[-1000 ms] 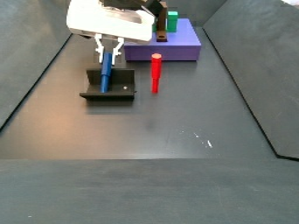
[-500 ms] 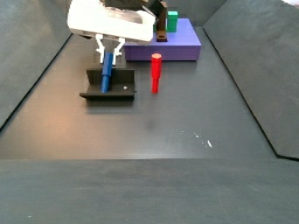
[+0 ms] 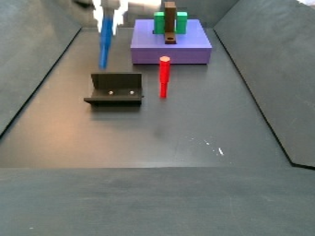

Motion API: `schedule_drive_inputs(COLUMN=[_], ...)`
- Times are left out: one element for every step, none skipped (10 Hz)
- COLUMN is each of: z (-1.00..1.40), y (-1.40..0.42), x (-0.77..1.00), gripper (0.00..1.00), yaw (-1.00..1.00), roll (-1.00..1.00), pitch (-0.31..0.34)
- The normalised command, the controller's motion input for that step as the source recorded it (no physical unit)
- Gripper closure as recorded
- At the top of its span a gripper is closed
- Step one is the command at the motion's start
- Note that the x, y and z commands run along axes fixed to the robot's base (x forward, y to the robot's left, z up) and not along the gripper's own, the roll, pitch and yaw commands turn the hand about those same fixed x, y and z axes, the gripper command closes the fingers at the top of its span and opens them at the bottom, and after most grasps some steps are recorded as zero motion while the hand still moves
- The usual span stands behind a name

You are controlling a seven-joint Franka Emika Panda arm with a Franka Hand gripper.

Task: Pick up the blue object. Move up. Place the blue object on the fixture. Regrasp the blue object. Move to above the board. Insert the blue object.
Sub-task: Move to above the board.

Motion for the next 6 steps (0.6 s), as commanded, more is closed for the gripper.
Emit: schedule_drive_inputs(z=[1.40, 1.40, 1.40, 0.66, 0.26, 0.24], y=[-0.01, -0.01, -0.01, -0.01, -0.02, -1.40], x=[0.00, 0.00, 0.00, 0.01, 0.03, -0.97], gripper=[1.00, 1.00, 1.00, 1.00, 1.00, 1.00], yaw=[-0.01, -0.01, 0.00, 0.01, 0.03, -0.24], roll=[-0.02, 0.00, -0.02, -0.02, 0.00, -1.00], pitch=[0.061, 0.061, 0.074, 0.082, 0.090, 0.231])
